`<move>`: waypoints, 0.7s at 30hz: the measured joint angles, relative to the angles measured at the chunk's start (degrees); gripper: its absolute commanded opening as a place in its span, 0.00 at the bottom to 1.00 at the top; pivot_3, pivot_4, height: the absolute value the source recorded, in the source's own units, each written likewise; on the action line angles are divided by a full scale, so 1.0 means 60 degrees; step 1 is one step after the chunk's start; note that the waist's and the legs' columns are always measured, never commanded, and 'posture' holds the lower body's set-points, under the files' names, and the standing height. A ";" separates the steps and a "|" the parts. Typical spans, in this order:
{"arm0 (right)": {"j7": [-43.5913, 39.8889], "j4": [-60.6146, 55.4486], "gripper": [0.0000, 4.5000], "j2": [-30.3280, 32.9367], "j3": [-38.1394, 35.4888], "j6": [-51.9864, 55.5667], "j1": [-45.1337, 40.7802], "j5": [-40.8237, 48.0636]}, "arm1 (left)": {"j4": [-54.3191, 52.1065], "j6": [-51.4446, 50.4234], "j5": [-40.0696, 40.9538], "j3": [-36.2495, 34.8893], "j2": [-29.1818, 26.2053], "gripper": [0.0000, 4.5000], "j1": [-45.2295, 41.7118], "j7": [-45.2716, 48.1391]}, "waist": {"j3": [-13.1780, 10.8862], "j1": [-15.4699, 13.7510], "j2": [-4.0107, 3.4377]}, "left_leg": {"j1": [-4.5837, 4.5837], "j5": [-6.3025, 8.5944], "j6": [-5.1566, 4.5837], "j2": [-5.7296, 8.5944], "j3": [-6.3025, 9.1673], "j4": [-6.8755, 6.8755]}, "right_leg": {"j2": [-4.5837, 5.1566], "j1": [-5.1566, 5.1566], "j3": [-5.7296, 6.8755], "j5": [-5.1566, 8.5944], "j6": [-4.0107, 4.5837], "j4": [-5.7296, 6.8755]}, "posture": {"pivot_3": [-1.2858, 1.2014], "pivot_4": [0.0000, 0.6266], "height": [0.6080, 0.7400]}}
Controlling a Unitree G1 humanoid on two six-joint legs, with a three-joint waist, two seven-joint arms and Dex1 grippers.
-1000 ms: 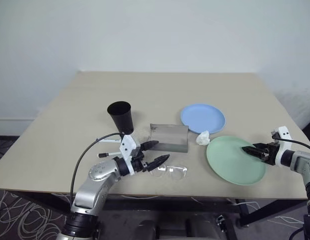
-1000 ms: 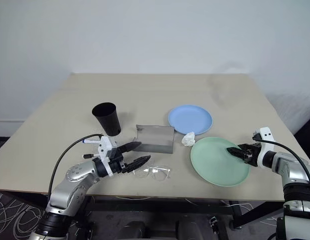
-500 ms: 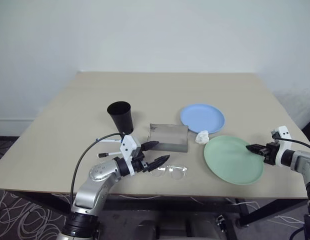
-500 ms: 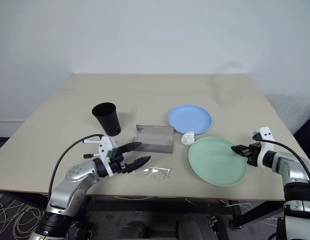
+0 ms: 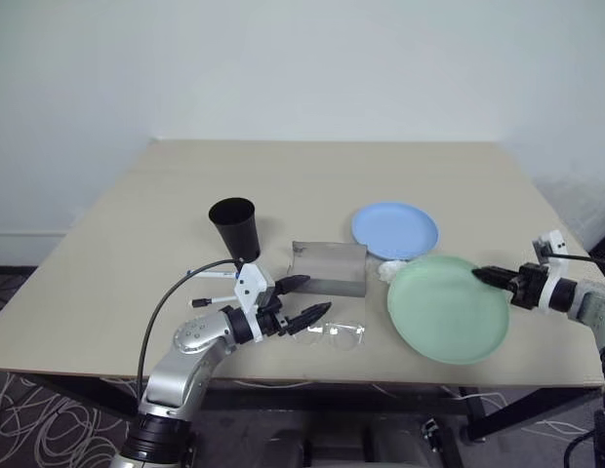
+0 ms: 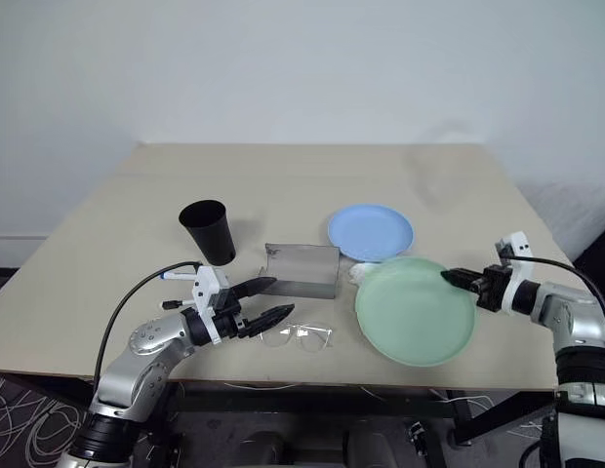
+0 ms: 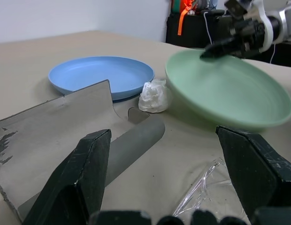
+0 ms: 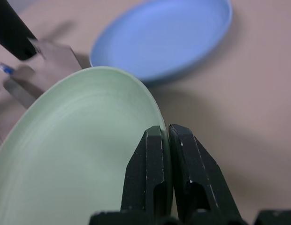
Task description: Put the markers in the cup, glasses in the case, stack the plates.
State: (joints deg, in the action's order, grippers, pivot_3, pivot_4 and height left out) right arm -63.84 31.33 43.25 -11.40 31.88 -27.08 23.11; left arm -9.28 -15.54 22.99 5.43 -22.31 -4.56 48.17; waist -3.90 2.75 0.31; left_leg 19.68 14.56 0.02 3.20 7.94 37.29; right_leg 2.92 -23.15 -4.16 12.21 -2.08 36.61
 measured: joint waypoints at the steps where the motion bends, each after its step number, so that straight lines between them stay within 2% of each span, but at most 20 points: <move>1: 0.0055 -0.0051 0.04 -0.0057 -0.0047 -0.0003 -0.0201 0.0003 | 0.0005 0.0000 -0.0002 -0.0003 -0.0009 0.84 0.0001 -0.0001 | 0.0000 0.0001 0.0000 | 0.0000 0.0000 0.0000 0.0000 0.0000 0.0001 | 0.0000 -0.0001 0.0000 0.0000 0.0000 0.0000 | 0.52 0.00 0.97; 5: 0.0373 -0.0295 0.04 -0.0456 -0.0082 0.0015 -0.0945 0.0066 | 0.0026 0.0003 -0.0004 -0.0006 -0.0014 0.84 -0.0011 -0.0001 | 0.0000 0.0005 0.0000 | 0.0001 0.0000 0.0000 -0.0002 -0.0001 -0.0002 | 0.0000 -0.0005 0.0000 0.0000 -0.0001 0.0000 | 0.52 0.00 0.97; 9: 0.1277 0.0083 0.04 -0.1036 -0.0056 0.0066 -0.2212 -0.0042 | 0.0099 0.0017 -0.0012 -0.0008 -0.0019 0.84 -0.0075 -0.0005 | 0.0000 0.0006 -0.0002 | 0.0004 -0.0001 -0.0001 -0.0002 -0.0002 -0.0004 | 0.0000 -0.0014 -0.0002 -0.0002 -0.0001 0.0001 | 0.52 0.00 0.97; 16: 0.3426 0.3087 0.04 -0.2167 0.0168 -0.0752 -0.4629 -0.0952 | 0.0301 0.0102 -0.0061 0.0005 0.0020 0.84 -0.0239 -0.0006 | 0.0002 0.0006 -0.0004 | 0.0006 -0.0001 -0.0002 0.0004 0.0005 -0.0022 | 0.0000 -0.0023 -0.0004 -0.0005 0.0002 0.0001 | 0.52 0.00 0.97; 21: 0.4695 0.5377 0.04 -0.2659 0.0376 -0.1843 -0.5520 -0.1749 | 0.0360 0.0155 -0.0093 0.0011 0.0033 0.84 -0.0296 -0.0018 | 0.0002 0.0002 -0.0006 | 0.0016 0.0002 -0.0007 0.0013 0.0025 -0.0049 | 0.0000 -0.0037 -0.0005 -0.0007 0.0005 -0.0004 | 0.52 0.00 0.97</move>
State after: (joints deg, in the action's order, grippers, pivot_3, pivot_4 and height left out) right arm -35.67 63.59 27.30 -9.15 20.82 -60.20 12.61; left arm -7.12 -14.61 22.43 5.50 -22.11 -6.33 48.06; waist -3.88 2.76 0.27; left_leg 19.77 14.57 -0.03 3.28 8.09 36.99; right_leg 2.92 -23.38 -4.19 12.17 -2.05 36.59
